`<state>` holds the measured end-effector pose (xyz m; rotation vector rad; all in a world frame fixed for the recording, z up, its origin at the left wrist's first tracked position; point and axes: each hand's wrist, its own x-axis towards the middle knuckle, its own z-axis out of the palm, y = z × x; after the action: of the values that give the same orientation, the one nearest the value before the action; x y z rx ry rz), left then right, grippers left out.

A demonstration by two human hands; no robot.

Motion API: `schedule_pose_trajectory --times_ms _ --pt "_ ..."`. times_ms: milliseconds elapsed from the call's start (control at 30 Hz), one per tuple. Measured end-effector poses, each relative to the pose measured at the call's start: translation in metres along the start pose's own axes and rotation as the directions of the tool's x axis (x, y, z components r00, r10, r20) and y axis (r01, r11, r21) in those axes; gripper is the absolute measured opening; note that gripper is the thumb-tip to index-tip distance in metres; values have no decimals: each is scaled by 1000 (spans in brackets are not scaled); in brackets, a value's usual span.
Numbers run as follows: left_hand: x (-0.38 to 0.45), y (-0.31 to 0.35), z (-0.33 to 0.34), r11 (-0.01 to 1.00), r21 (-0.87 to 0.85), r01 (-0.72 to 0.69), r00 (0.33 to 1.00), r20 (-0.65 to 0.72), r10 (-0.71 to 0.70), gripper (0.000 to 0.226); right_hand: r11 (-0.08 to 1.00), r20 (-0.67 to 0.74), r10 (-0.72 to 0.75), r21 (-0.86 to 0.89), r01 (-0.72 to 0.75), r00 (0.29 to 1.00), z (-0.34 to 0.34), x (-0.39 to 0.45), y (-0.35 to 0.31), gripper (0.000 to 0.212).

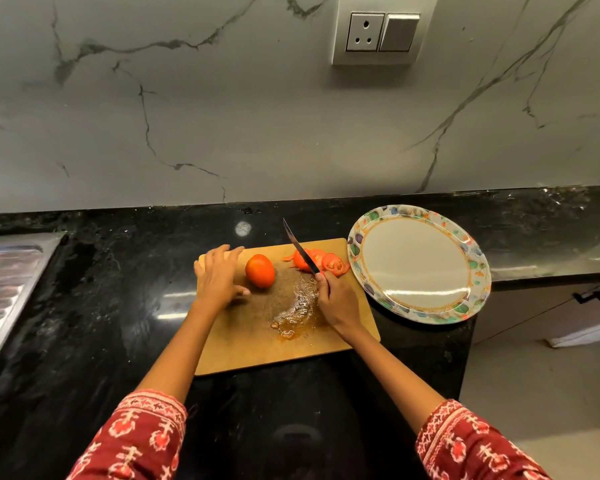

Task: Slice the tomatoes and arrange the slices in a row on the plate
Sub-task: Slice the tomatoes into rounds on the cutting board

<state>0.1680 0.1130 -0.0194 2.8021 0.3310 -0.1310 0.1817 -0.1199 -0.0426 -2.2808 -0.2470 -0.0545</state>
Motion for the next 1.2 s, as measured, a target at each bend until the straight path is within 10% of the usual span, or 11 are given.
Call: schedule_pose_trajectory --times_ms 200,600,1200 --pt "-10 -25 5 958 -287 9 993 -110 -43 44 1000 6 23 10 -23 1000 2 -2 -1 27" --pt "-69 25 39 839 -455 -298 941 -286 179 48 998 13 23 57 -24 1000 -11 -37 -2 27" --pt "-70 91 71 635 -747 -194 981 -152 121 45 968 165 165 -215 -127 973 -42 -102 -15 31"
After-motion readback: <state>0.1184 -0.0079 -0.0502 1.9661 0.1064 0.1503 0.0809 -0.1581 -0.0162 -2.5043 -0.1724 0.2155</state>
